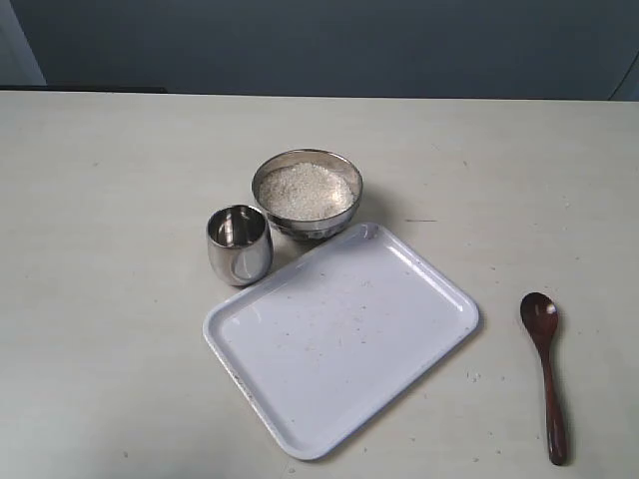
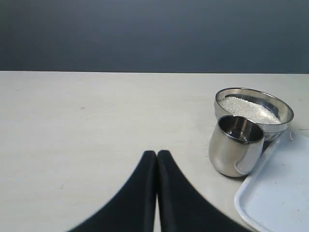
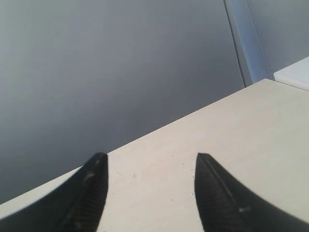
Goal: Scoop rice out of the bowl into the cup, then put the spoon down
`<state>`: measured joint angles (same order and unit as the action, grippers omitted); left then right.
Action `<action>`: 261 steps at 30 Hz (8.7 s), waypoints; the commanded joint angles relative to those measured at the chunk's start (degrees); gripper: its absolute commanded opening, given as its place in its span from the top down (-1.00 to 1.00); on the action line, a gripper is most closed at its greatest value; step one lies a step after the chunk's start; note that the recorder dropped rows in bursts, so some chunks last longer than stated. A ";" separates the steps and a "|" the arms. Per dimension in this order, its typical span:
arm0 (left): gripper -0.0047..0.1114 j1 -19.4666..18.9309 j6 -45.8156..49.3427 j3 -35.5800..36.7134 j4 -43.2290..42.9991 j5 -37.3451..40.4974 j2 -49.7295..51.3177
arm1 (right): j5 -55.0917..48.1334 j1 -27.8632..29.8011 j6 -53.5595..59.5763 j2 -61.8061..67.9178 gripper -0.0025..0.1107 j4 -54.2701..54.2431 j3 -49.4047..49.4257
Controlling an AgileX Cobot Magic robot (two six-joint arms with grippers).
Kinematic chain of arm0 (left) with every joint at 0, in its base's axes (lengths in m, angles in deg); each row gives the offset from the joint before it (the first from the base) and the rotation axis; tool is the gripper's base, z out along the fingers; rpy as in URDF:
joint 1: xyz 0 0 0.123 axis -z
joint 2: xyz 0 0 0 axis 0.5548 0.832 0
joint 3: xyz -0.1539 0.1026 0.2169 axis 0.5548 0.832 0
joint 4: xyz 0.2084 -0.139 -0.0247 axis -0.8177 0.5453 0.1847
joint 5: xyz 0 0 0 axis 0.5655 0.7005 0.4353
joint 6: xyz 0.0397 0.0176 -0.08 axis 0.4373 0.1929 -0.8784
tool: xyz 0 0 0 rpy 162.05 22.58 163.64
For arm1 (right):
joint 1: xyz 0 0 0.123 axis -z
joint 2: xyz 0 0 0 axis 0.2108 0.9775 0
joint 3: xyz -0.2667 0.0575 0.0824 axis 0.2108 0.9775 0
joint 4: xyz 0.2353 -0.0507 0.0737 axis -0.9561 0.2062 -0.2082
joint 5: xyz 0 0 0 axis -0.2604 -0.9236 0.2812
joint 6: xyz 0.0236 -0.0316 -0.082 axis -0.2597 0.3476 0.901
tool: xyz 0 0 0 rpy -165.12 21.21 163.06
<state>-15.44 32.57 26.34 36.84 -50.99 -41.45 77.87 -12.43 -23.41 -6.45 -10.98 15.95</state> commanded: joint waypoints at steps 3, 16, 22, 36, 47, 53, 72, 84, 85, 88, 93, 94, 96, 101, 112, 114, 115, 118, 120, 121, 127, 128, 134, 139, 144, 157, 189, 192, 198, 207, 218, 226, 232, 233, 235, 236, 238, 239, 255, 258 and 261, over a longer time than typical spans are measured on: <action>0.91 0.20 -0.37 -0.23 -0.07 -0.75 -0.30 | 0.19 0.19 0.35 -0.25 0.03 0.14 0.09; 0.91 0.20 -0.37 -0.23 -0.07 -0.75 -0.30 | 18.50 0.19 -8.15 -0.25 0.03 -12.26 0.09; 0.91 0.20 -0.37 -0.23 -0.07 -0.75 -0.30 | 24.84 0.19 -13.62 -0.25 0.03 -21.48 0.09; 0.91 0.20 -0.37 -0.23 -0.07 -0.75 -0.30 | 25.36 0.19 -14.84 -0.25 0.03 -21.26 0.09; 0.91 0.20 -0.37 -0.23 -0.07 -0.75 -0.30 | 26.84 0.19 -18.19 -0.25 0.03 -19.60 0.09; 0.91 0.20 -0.37 -0.23 -0.07 -0.75 -0.30 | 27.72 0.08 -39.60 -0.25 0.03 -0.76 0.09; 0.91 0.20 -0.37 -0.23 -0.07 -0.75 -0.30 | 45.27 0.26 -90.96 36.06 0.69 94.22 -27.33; 0.91 0.30 -0.37 -0.23 -0.09 -0.75 -0.30 | 1.39 0.26 -73.97 53.02 0.69 94.22 -36.72; 0.91 0.30 -0.37 -0.23 -0.09 -0.75 -0.30 | -5.03 0.26 -67.24 54.12 0.69 94.22 -37.10; 0.91 0.30 -0.37 -0.23 -0.09 -0.75 -0.30 | -30.54 0.16 -43.37 58.25 0.69 84.14 -38.62; 0.91 0.18 -0.37 -0.23 -0.09 -0.75 -0.30 | -47.26 0.16 10.45 59.55 0.69 17.92 -51.67; 0.91 0.18 -0.37 -0.23 -0.09 -0.75 -0.30 | -52.04 -0.08 17.93 59.55 0.69 8.73 -53.36; 0.91 0.18 -0.37 -0.23 -0.09 -0.75 -0.30 | -59.15 -2.76 19.14 59.44 0.69 6.11 -54.04; 0.91 0.18 -0.37 -0.23 -0.09 -0.75 -0.30 | -65.44 -15.09 12.78 59.44 0.69 6.30 -50.91; 0.91 0.18 -0.37 -0.23 -0.09 -0.75 -0.30 | -40.69 -23.89 -0.33 62.32 0.67 -9.92 -27.20; 0.91 0.18 -0.37 -0.23 -0.09 -0.75 -0.30 | -40.19 -23.89 0.85 63.39 0.53 -9.93 -27.07; 0.91 0.18 -0.37 -0.23 -0.09 -0.75 -0.30 | -39.66 -23.89 0.97 64.16 0.42 -9.80 -27.07; 0.91 0.18 -0.37 -0.23 -0.09 -0.75 -0.30 | -38.58 -23.89 1.52 67.06 0.15 -9.01 -27.07; 0.91 0.18 -0.37 -0.23 -0.09 -0.75 -0.30 | -38.12 -23.89 1.52 69.45 0.09 -8.67 -27.07; 0.91 0.18 -0.37 -0.23 -0.09 -0.75 -0.30 | -37.76 -23.89 1.52 70.45 0.10 -8.79 -27.07; 0.91 0.18 -0.37 -0.23 -0.09 -0.75 -0.30 | -36.14 -23.89 1.52 76.98 0.22 -7.46 -27.07; 0.91 0.18 -0.37 -0.23 -0.09 -0.75 -0.30 | -36.14 -23.89 1.52 77.55 0.22 -7.46 -27.07; 0.91 0.18 -0.37 -0.23 -0.09 -0.75 -0.30 | -35.68 -23.89 2.68 79.03 0.22 -9.06 -27.07; 0.91 0.18 -0.37 -0.23 -0.09 -0.75 -0.30 | -35.55 -23.89 2.81 79.03 0.22 -9.17 -27.07; 0.91 0.18 -0.37 -0.23 -0.09 -0.75 -0.30 | -35.55 -23.89 3.70 79.03 0.22 -11.39 -27.07; 0.91 0.18 -0.37 -0.23 -0.09 -0.75 -0.30 | -32.67 -29.20 1.16 85.02 0.22 -7.36 -27.07; 0.91 0.18 -0.37 -0.23 -0.09 -0.75 -0.30 | -52.43 -29.70 14.42 80.75 0.97 0.41 -38.34; 0.91 0.18 -0.37 -0.23 -0.09 -0.75 -0.30 | -55.61 -31.24 24.61 79.13 0.97 1.80 -43.53; 0.91 0.18 -0.37 -0.23 -0.09 -0.75 -0.30 | -56.47 -37.82 37.01 79.77 0.97 12.95 -54.99; 0.91 0.18 -0.37 -0.23 -0.09 -0.75 -0.30 | -56.58 -44.27 37.14 93.44 0.97 29.03 -67.10; 0.91 0.18 -0.37 -0.23 -0.09 -0.75 -0.30 | -61.89 -51.83 29.70 112.32 0.97 50.78 -79.08; 0.91 0.18 -0.37 -0.23 -0.09 -0.75 -0.30 | -60.60 -52.53 29.63 117.92 0.97 50.28 -82.55; 0.91 0.30 -0.37 -0.23 -0.09 -0.75 -0.30 | -61.72 -52.53 30.32 119.14 0.97 51.90 -82.55; 0.91 0.30 -0.37 -0.23 -0.09 -0.75 -0.30 | -61.55 -52.53 30.32 119.29 0.97 52.49 -82.55; 0.91 0.30 -0.37 -0.23 -0.09 -0.75 -0.30 | -61.32 -52.53 30.32 119.54 0.97 53.74 -82.55; 0.91 0.30 -0.37 -0.23 -0.09 -0.75 -0.30 | -61.32 -52.53 30.32 119.90 0.97 54.65 -82.55; 0.91 0.30 -0.37 -0.23 -0.09 -0.75 -0.30 | -61.04 -52.53 30.32 120.68 0.97 55.19 -82.55; 0.91 0.30 -0.37 -0.23 -0.09 -0.75 -0.30 | -60.93 -52.53 30.32 121.02 0.97 55.35 -82.55; 0.91 0.30 -0.37 -0.23 -0.09 -0.75 -0.30 | -56.39 -53.57 34.76 122.15 0.97 53.84 -82.55; 0.91 0.30 -0.37 -0.23 -0.09 -0.75 -0.30 | -57.40 -53.57 34.76 122.15 0.97 56.05 -82.55; 0.91 1.58 -0.37 -0.23 -0.09 -0.75 -0.30 | -59.86 -53.57 33.13 122.15 0.97 61.09 -82.55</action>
<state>-15.12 32.57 26.34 36.84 -50.99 -41.45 19.90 -65.99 10.82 115.83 46.44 -66.32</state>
